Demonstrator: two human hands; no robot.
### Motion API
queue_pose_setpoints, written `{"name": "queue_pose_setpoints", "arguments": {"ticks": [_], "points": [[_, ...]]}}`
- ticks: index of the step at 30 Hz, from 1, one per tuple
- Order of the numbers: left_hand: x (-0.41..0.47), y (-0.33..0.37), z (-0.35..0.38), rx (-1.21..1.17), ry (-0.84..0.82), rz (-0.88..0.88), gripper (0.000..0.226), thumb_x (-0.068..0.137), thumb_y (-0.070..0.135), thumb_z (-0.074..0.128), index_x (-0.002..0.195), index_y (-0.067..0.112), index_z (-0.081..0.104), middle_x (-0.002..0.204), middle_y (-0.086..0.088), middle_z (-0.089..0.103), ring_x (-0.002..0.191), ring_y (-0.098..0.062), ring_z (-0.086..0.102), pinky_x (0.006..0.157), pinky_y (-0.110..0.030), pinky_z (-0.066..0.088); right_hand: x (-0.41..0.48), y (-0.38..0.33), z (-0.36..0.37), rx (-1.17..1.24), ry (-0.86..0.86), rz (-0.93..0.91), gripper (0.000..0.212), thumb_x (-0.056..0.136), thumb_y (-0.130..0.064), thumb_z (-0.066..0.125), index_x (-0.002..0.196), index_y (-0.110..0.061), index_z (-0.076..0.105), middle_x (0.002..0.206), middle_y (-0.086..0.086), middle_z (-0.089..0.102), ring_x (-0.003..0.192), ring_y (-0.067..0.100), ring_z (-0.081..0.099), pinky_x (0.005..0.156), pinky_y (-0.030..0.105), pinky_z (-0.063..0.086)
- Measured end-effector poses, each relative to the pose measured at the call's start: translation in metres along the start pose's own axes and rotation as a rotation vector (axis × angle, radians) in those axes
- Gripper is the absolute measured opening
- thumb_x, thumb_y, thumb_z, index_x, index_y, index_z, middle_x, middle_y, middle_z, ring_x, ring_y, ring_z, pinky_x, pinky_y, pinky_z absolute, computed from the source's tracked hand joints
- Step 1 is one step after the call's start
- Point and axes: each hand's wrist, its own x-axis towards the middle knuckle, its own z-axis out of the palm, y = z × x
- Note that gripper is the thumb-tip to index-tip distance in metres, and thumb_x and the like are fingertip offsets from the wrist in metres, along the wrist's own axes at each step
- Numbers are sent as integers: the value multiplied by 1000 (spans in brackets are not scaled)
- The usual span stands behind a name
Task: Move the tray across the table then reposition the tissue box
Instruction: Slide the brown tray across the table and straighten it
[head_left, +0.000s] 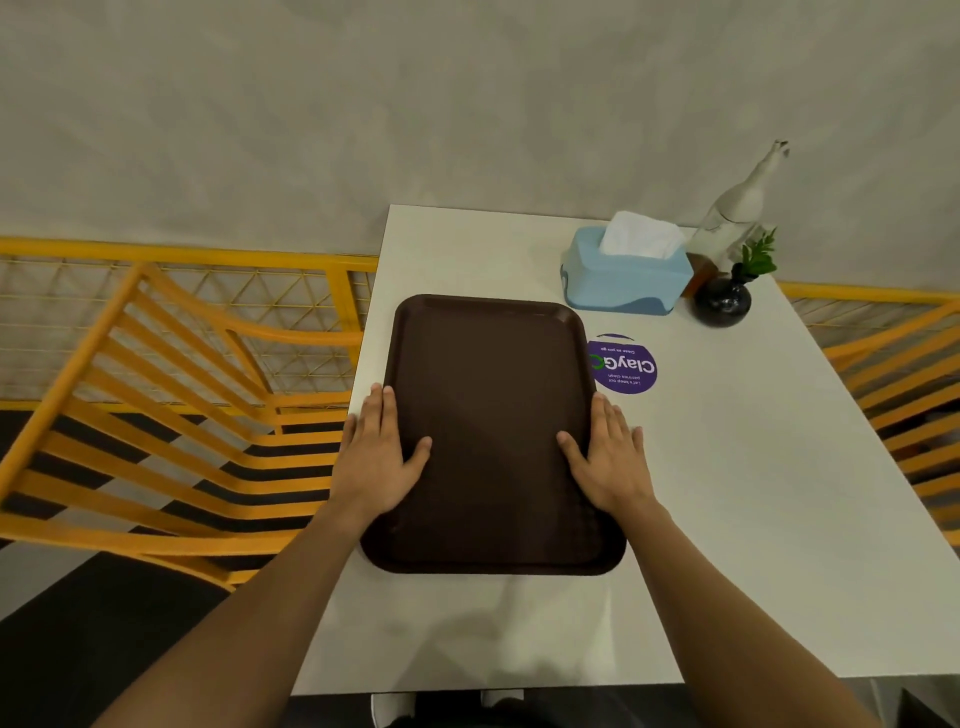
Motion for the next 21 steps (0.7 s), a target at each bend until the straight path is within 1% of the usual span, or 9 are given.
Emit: {"name": "queue_pose_setpoints", "arguments": {"ticks": [7, 14, 21], "points": [[3, 0, -2, -12, -6, -22, 92, 95, 68, 31, 161, 12, 0, 170, -10, 4, 156, -27, 9, 125, -46, 10, 7, -2, -1, -30, -13, 3, 83, 99, -67, 25, 160, -18, 0, 168, 5, 11, 154, 27, 8, 121, 53, 5], [5, -6, -3, -29, 8, -14, 93, 95, 68, 34, 161, 12, 3, 170, -11, 7, 156, -29, 12, 124, -46, 16, 8, -5, 3, -32, -2, 10, 83, 98, -68, 24, 160, -18, -1, 168, 5, 10, 154, 27, 6, 121, 54, 5], [6, -7, -4, -3, 28, -2, 92, 95, 68, 33, 161, 10, 4, 170, -12, 9, 156, -30, 12, 124, -46, 15, 10, -7, 4, -38, -8, 22, 84, 97, -70, 21, 160, -20, -3, 168, 4, 9, 154, 26, 7, 120, 54, 4]]}}
